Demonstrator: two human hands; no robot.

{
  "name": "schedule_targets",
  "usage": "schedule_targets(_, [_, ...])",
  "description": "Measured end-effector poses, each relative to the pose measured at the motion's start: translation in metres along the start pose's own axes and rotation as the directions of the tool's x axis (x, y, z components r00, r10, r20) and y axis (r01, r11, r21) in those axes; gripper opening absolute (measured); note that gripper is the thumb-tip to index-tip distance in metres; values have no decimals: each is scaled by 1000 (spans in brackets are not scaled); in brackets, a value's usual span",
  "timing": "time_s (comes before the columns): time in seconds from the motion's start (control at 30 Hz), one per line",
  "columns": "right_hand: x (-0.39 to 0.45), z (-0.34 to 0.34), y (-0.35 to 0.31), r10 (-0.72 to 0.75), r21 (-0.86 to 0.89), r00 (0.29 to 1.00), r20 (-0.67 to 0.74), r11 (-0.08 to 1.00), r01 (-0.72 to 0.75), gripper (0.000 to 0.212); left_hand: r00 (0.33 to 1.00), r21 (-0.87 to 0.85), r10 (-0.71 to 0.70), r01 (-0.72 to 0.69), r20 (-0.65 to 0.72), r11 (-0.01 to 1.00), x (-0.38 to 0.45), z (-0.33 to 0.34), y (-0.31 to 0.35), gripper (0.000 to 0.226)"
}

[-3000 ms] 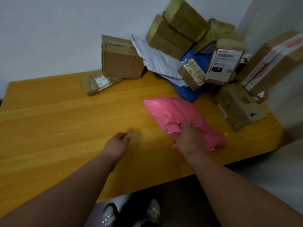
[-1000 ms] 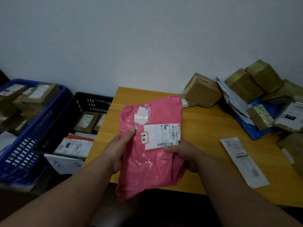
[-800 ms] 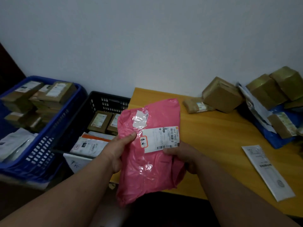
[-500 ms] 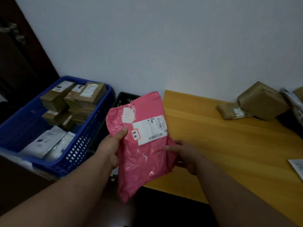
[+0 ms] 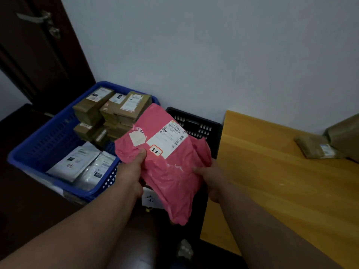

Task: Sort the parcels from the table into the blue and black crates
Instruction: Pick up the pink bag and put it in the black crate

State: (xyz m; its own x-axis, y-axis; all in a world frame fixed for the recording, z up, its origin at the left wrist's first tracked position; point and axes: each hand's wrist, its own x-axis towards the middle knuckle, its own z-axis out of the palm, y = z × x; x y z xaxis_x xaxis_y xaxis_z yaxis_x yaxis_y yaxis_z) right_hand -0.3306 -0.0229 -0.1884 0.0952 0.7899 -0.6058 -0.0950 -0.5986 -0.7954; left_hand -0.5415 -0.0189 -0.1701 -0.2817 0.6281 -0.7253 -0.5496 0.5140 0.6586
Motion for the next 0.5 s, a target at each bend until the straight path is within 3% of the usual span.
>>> schedule_targets(0.2, [57, 6, -22, -46, -218, 999, -20, 975, 41, 54, 998, 39, 24, -22, -60, 999, 57, -4, 20, 61])
schedule_targets(0.33, [110, 6, -24, 43, -337, 998, -48, 940, -57, 46, 990, 299, 113, -83, -84, 951, 97, 5, 22, 70])
schedule_targets(0.4, [133, 8, -18, 75, -450, 994, -74, 887, -101, 42, 990, 488, 140, -109, -28, 866, 118, 12, 18, 69])
schedule_targets(0.5, [165, 13, -4, 128, -592, 984, -126, 786, -178, 41, 981, 784, 178, -173, 81, 596, 144, 23, 8, 61])
